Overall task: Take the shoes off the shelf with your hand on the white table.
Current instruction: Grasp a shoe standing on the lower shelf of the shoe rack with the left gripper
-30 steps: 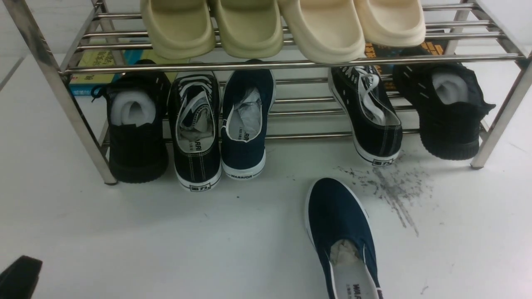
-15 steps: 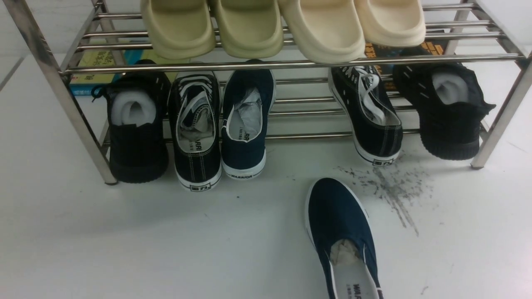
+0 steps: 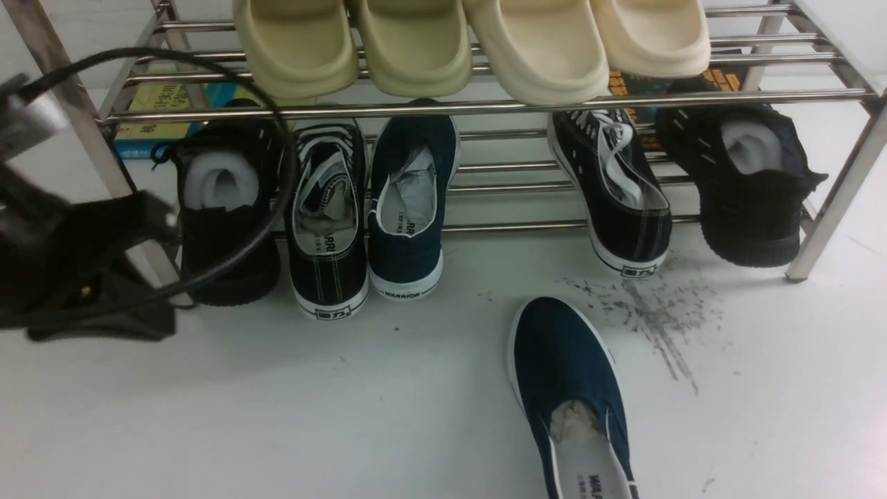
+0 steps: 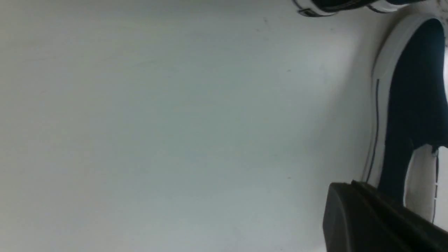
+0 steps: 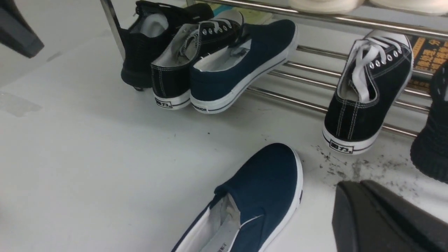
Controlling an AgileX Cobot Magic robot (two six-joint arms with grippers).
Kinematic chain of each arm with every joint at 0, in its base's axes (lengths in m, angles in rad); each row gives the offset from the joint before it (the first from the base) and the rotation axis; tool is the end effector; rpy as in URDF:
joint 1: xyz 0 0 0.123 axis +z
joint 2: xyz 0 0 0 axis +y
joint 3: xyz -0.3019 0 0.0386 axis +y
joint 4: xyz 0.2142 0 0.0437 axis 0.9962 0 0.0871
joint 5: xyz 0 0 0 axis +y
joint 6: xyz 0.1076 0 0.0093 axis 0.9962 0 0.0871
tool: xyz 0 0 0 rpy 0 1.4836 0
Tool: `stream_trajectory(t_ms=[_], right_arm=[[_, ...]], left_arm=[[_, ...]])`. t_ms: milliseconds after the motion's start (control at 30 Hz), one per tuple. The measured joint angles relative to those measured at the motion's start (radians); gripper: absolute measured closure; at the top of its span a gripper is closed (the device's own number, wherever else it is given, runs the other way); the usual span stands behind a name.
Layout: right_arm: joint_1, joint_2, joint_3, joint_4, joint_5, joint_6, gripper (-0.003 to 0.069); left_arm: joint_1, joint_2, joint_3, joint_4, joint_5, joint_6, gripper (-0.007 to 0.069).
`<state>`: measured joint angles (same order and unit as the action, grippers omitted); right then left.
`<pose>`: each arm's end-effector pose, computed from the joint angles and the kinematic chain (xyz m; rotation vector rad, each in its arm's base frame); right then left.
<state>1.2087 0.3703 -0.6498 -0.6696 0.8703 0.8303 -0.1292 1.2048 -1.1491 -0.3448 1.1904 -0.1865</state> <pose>0.0531 -0.0046 0.3338 -0.4936 1.8840 0.5723 0.1813 -0.0578 0.3573 -0.1628 2.7329 -0.5633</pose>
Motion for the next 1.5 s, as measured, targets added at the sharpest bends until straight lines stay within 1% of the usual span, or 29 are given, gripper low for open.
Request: stream_trajectory(t_ms=[33,67,100,167,267,400,433,467,500,533,567,600,633,700,800,833,867,933,1067,1200,1333,1500], right_arm=[[0.0,0.0,0.0,0.0,0.001,0.001,0.0656],[0.0,0.0,0.0,-0.001,0.008,0.005,0.0654],[0.0,0.0,0.0,-0.003,0.01,0.006,0.0654],[0.0,0.0,0.0,-0.015,0.01,0.011,0.0654],[0.0,0.0,0.0,-0.022,0.01,0.014,0.0654],[0.0,0.0,0.0,-0.022,0.01,0.017,0.0653],[0.0,0.0,0.0,-0.022,0.01,0.017,0.0653],[0.0,0.0,0.0,-0.022,0.01,0.017,0.0653],[0.0,0.0,0.0,-0.022,0.01,0.018,0.0651],[0.0,0.0,0.0,-0.022,0.01,0.018,0.065],[0.0,0.0,0.0,-0.023,0.01,0.022,0.065],[0.0,0.0,0.0,-0.023,0.01,0.022,0.0649],[0.0,0.0,0.0,-0.023,0.01,0.025,0.0648],[0.0,0.0,0.0,-0.023,0.01,0.03,0.0647],[0.0,0.0,0.0,-0.023,0.01,0.037,0.0645],[0.0,0.0,0.0,-0.023,0.01,0.038,0.0645],[0.0,0.0,0.0,-0.026,0.011,0.041,0.0643],[0.0,0.0,0.0,-0.035,0.011,0.043,0.0642],[0.0,0.0,0.0,-0.041,0.011,0.043,0.0639],[0.0,0.0,0.0,-0.044,0.011,0.043,0.0636],[0.0,0.0,0.0,-0.045,0.013,0.043,0.0633],[0.0,0.0,0.0,-0.045,0.013,0.043,0.063]], left_arm=[[-0.009,0.006,-0.005,0.002,-0.002,-0.004,0.0622],[-0.094,0.048,-0.04,0.03,-0.026,-0.048,0.062],[-0.105,0.053,-0.05,0.043,-0.029,-0.055,0.062],[-0.254,0.115,-0.116,0.154,-0.065,-0.177,0.0606],[-0.393,0.186,-0.184,0.333,-0.074,-0.337,0.0573],[-0.536,0.287,-0.276,0.528,-0.074,-0.495,0.0487],[-0.536,0.293,-0.281,0.536,-0.074,-0.501,0.0487],[-0.561,0.315,-0.301,0.563,-0.074,-0.529,0.0457],[-0.593,0.364,-0.35,0.61,-0.073,-0.56,0.0404],[-0.607,0.392,-0.376,0.629,-0.073,-0.573,0.0369],[-0.617,0.42,-0.403,0.642,-0.073,-0.58,0.0335],[-0.62,0.425,-0.409,0.644,-0.073,-0.582,0.0323],[-0.626,0.469,-0.45,0.654,-0.073,-0.584,0.0281],[-0.63,0.53,-0.504,0.663,-0.074,-0.581,0.0227],[-0.63,0.583,-0.544,0.696,-0.081,-0.578,0.0199],[-0.63,0.583,-0.544,0.7,-0.081,-0.578,0.0197],[-0.63,0.613,-0.555,0.747,-0.1,-0.576,0.0193],[-0.63,0.64,-0.558,0.796,-0.119,-0.576,0.0192],[-0.63,0.685,-0.559,0.857,-0.134,-0.576,0.0191],[-0.63,0.714,-0.559,0.873,-0.154,-0.581,0.019],[-0.63,0.742,-0.562,0.88,-0.192,-0.615,0.019],[-0.63,0.778,-0.561,0.885,-0.211,-0.622,0.0203]])
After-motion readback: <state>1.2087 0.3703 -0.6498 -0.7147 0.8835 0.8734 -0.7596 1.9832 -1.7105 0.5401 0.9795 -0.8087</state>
